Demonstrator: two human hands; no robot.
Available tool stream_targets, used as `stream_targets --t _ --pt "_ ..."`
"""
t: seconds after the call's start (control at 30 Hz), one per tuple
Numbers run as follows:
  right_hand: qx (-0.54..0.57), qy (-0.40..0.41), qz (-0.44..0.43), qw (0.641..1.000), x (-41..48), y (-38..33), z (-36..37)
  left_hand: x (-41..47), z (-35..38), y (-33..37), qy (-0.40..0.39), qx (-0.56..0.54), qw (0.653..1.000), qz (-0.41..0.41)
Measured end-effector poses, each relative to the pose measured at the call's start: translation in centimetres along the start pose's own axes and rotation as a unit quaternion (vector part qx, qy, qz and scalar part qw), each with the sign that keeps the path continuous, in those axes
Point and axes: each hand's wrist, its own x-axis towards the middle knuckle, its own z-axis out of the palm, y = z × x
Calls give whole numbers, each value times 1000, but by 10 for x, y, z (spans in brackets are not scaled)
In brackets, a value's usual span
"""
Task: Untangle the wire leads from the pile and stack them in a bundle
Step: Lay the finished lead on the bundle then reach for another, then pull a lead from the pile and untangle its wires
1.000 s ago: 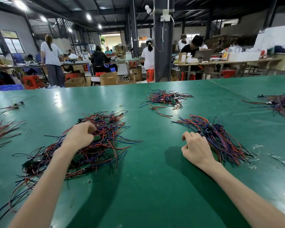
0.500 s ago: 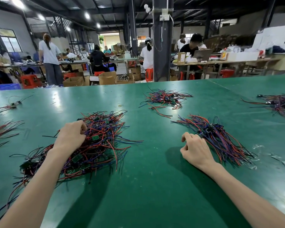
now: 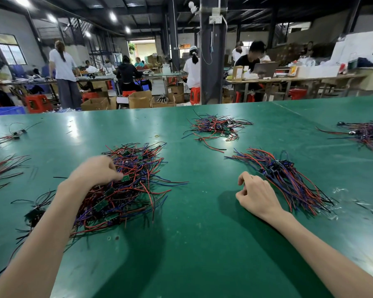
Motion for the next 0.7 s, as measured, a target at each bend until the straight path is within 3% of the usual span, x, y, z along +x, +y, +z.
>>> stream_targets --t 0.07,0.23,0.37,0.4,0.57,0.7 --pt "4 1 -4 1000 0 0 -1 -2 8 -3 -89 58 994 -15" --pt "14 -1 -1 1000 0 -1 -1 -1 6 -10 60 5 998 -31" --pt "24 -6 2 1000 0 -1 -1 0 2 -7 -54 42 997 -20" --pt "24 -6 3 1000 0 -1 -2 -2 4 -5 -51 58 997 -22" --pt "30 9 12 999 0 -1 -2 -11 2 3 116 -17 993 -31" --pt "39 11 9 999 -1 -2 -1 -13 -15 13 250 -139 958 -6"
